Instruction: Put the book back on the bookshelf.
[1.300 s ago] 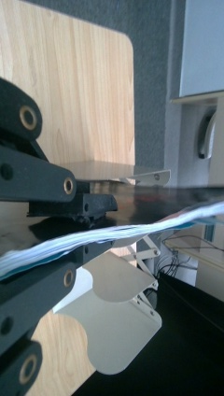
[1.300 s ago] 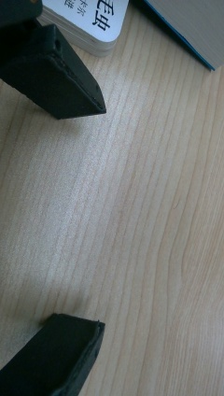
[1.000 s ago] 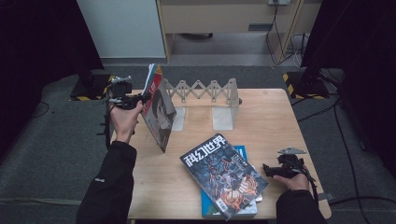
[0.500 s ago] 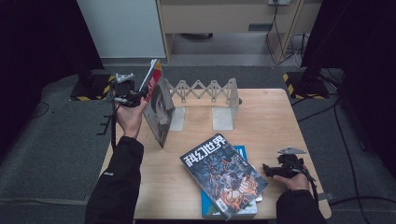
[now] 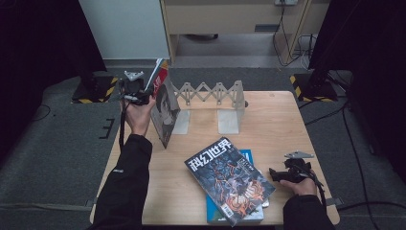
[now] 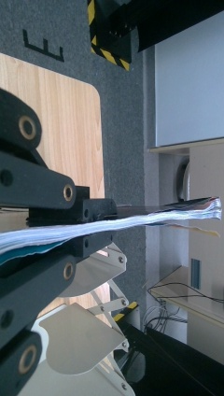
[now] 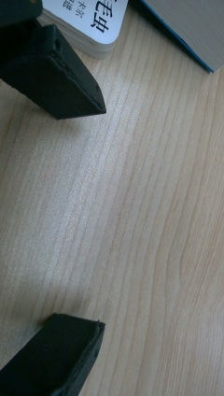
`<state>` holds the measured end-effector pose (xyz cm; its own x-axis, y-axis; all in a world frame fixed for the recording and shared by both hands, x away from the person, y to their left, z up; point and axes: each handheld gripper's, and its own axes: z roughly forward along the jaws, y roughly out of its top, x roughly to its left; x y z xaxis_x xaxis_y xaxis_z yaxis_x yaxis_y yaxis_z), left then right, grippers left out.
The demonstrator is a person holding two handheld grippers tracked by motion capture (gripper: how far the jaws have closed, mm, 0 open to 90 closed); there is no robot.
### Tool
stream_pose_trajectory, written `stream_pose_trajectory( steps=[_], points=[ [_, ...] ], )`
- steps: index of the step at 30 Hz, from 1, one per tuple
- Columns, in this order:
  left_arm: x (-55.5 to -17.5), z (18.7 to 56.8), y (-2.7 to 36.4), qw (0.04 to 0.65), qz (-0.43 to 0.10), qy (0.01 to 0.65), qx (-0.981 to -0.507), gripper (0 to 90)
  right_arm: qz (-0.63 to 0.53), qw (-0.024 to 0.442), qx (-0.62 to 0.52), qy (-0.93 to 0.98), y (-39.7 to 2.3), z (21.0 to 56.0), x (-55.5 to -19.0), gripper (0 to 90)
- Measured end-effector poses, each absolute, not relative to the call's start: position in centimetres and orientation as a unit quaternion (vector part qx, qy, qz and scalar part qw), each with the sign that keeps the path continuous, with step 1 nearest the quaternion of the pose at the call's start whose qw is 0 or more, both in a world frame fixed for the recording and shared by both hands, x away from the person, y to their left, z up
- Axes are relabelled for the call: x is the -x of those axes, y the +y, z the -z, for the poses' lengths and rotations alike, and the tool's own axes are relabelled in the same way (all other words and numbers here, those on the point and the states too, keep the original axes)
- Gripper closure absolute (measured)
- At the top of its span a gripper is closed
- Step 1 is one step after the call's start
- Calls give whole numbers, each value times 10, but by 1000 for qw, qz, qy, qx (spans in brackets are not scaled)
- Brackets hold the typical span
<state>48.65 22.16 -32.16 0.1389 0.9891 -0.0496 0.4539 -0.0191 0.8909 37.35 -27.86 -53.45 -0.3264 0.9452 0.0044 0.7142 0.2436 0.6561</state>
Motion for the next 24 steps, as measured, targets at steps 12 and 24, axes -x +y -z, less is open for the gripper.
stream_pose_trajectory(
  steps=[12,24],
  points=[
    [-479,323,230,425,-312,557,-641,811,-290,204,-542,762,-279,535,-373,2],
    [-450,319,241,481,-322,526,-623,551,-295,207,-542,759,-279,536,-372,2]
  ],
)
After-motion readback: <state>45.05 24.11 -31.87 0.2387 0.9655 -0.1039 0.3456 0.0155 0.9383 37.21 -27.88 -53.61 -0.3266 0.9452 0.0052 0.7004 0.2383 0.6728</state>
